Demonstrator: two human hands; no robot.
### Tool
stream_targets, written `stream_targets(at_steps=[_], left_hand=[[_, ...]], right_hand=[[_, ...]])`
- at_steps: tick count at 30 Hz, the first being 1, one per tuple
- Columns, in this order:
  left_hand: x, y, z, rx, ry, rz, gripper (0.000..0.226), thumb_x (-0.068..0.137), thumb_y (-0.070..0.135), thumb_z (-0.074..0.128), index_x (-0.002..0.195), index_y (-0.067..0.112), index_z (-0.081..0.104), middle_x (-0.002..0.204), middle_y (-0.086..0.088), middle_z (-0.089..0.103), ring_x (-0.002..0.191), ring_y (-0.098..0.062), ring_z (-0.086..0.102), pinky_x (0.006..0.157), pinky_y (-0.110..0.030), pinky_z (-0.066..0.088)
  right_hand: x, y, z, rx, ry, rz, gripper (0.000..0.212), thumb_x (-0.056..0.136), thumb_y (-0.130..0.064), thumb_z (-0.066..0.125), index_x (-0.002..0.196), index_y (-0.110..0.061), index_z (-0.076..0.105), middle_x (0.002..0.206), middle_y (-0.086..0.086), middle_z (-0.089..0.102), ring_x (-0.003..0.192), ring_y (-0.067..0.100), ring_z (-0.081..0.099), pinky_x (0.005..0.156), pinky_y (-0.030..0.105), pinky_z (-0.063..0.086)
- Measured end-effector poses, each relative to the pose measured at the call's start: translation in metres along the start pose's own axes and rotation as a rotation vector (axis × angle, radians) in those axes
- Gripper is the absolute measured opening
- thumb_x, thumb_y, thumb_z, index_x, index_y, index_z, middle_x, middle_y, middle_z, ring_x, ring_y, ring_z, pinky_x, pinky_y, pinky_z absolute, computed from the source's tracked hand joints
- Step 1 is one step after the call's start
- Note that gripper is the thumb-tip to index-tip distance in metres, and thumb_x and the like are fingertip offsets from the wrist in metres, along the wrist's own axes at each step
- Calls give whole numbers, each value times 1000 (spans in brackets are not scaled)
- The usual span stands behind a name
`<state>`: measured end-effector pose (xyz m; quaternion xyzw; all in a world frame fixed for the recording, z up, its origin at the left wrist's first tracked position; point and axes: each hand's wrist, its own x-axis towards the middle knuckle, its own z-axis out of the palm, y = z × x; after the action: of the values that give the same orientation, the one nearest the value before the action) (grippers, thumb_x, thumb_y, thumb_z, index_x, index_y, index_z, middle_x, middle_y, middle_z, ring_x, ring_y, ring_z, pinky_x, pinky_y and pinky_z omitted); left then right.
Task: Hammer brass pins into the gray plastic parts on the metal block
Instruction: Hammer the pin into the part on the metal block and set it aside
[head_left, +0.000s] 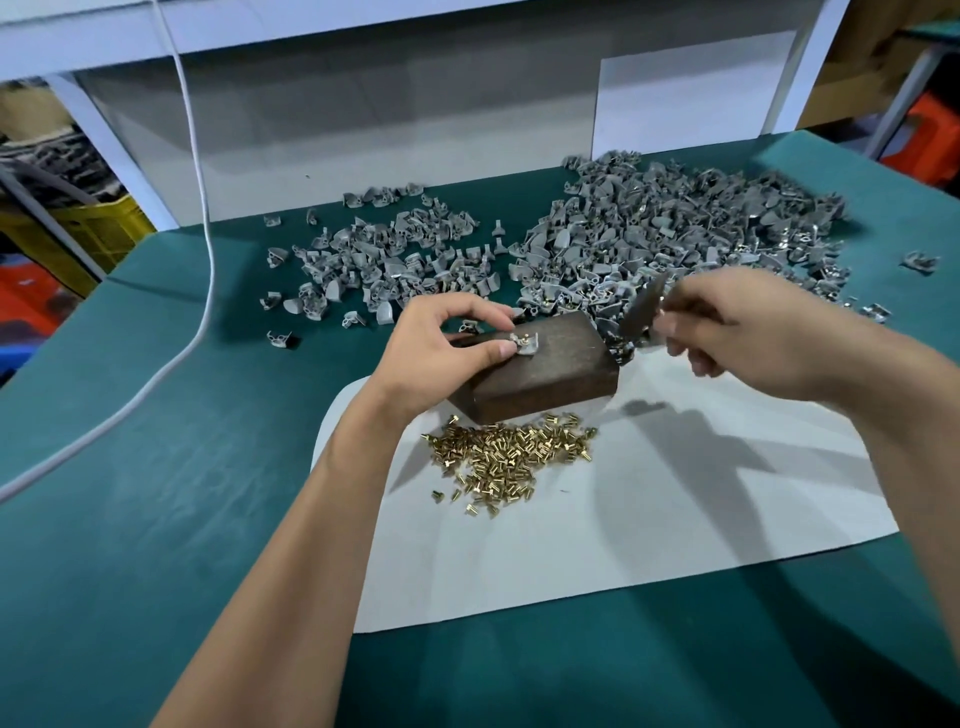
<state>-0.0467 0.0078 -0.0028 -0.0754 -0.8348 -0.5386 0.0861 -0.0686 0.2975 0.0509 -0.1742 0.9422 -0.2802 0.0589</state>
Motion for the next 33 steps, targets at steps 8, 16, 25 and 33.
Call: stream_targets(at_steps=[8,16,25,33], left_hand=[[2,-2,5,10,-47,-3,7,85,1,78,86,7,74,115,0,76,113,-4,68,103,-40,55],[3,-1,5,49,-45,-11,6,85,3,79,83,7,76,106,13,74,101,10,67,87,-9,50],[3,0,5,34,-44,-27,12,84,3,80,80,13,75,105,14,74,100,10,67,85,-7,50],[5,0,5,45,-40,-36,5,85,3,80,84,7,76,110,7,76,102,8,67,87,-11,52]], right_hand=[[8,-46,28,-72,149,-212,31,105,-32,53,75,-28,49,71,-9,57,61,5,55,54,22,36],[12,-64,44,-197,264,-243,23,107,-38,45,106,-20,60,87,8,66,78,32,62,71,41,52],[9,-72,45,-210,365,-256,23,106,-37,48,104,-16,57,89,10,69,81,35,66,71,40,54],[4,-80,37,-222,467,-293,25,106,-36,48,110,-14,60,91,11,71,79,38,66,71,48,56]])
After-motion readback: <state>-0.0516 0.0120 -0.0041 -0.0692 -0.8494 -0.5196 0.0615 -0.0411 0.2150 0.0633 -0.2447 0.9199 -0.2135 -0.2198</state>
